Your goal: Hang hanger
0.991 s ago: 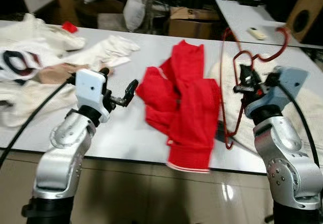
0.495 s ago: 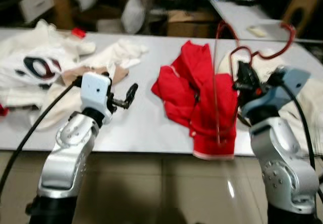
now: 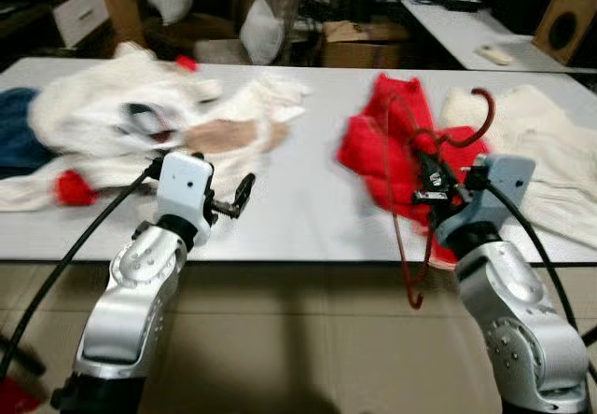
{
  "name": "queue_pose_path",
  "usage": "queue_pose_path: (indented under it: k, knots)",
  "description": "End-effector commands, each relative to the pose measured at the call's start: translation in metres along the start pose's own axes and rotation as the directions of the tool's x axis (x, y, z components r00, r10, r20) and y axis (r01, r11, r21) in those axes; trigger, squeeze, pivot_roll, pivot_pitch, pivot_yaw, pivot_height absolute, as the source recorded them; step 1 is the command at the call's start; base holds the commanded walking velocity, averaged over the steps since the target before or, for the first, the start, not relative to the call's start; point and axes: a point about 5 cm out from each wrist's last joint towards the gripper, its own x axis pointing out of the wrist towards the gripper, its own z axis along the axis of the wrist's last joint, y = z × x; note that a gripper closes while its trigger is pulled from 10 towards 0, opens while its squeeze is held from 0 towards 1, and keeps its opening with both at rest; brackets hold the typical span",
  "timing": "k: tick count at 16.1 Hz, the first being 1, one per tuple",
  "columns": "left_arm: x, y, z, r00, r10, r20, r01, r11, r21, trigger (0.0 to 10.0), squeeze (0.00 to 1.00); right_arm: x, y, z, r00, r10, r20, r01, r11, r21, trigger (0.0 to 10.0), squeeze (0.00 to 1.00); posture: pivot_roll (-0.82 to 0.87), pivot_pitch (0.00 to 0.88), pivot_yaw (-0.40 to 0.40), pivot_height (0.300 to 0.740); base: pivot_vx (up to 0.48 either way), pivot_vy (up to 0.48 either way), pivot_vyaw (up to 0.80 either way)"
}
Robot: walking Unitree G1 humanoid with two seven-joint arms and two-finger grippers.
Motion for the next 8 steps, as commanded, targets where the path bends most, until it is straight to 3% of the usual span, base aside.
queue_pose_path:
  k: [1,3,5,8]
  knots:
    - [-0.0011,0.0075,-0.0016,1.0,0.025,-0.01,-0.025,1.0,0.006,10.0,0.0,0.0003,0.0057,-0.007,0.999,0.023,-0.028,-0.023,1.0,0.01,10.0,0.0,-0.06,0.0,-0.028,0.74,0.0,0.48,0.0]
    - [0.0018,0.0082,-0.0011,1.0,0.018,-0.008,-0.018,1.0,0.005,10.0,0.0,-0.0029,0.0061,-0.009,0.999,0.026,-0.029,-0.026,0.999,0.021,10.0,0.0,-0.07,0.0,-0.019,0.74,0.0,0.48,0.0]
    - [0.0044,0.0083,-0.0012,1.0,0.021,-0.003,-0.021,1.0,-0.005,10.0,0.0,-0.0037,0.0054,-0.0124,0.999,0.019,-0.046,-0.017,0.999,0.028,10.0,0.0,-0.07,0.0,-0.017,0.74,0.0,0.0,0.0]
    - [0.0085,0.0065,-0.0035,1.0,0.018,-0.004,-0.018,1.0,0.004,10.0,0.0,0.001,0.0063,-0.0145,0.999,0.025,-0.04,-0.023,0.999,0.04,10.0,0.0,-0.07,0.0,-0.021,0.74,0.0,-0.48,0.0]
